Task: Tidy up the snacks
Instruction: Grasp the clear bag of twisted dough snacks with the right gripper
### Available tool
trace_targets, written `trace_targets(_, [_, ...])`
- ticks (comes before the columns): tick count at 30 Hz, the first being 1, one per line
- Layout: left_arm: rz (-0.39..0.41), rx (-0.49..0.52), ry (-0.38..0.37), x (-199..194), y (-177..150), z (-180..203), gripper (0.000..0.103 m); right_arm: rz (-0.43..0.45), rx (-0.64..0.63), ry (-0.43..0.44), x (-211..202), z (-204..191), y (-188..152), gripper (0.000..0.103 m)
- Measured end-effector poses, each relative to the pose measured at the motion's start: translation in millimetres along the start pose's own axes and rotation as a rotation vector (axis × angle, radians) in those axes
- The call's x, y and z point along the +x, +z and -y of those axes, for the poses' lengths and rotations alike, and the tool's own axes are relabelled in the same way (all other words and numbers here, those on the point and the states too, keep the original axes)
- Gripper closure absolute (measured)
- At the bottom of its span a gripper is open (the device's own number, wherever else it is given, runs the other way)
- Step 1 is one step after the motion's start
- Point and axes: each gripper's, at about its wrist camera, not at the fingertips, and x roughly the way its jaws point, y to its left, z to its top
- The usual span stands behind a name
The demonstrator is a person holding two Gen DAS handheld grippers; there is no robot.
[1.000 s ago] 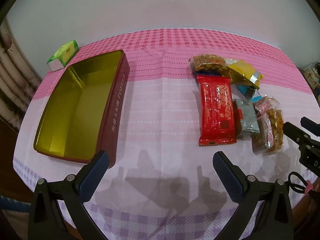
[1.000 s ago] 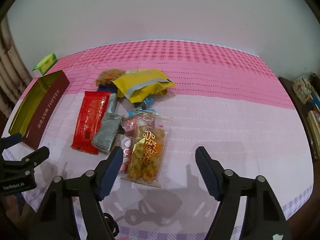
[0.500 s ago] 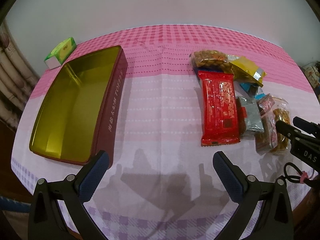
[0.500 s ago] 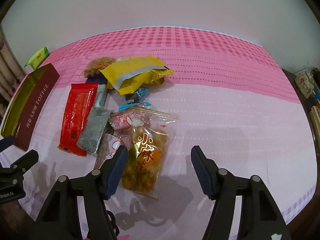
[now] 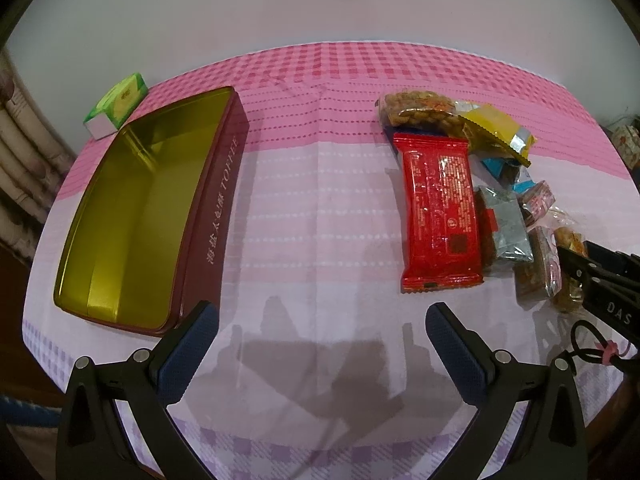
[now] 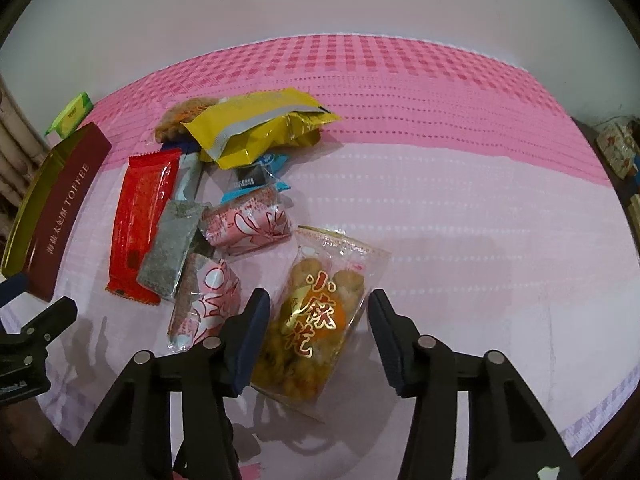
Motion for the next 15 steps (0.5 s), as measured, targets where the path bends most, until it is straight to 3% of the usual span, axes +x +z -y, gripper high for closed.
trace_targets(9, [-0.010, -0.002, 0.005, 3.3, 2.0, 1.7, 0.000, -0.021, -0.022, -0.006, -3.5, 8.9, -9.1, 0.045])
trace_targets(15, [-0.016, 0.005, 0.008, 6.3, 4.3, 3.7, 0.000, -0.015, -0.059, -0.009, -6.2, 12.0, -15.6, 0.045])
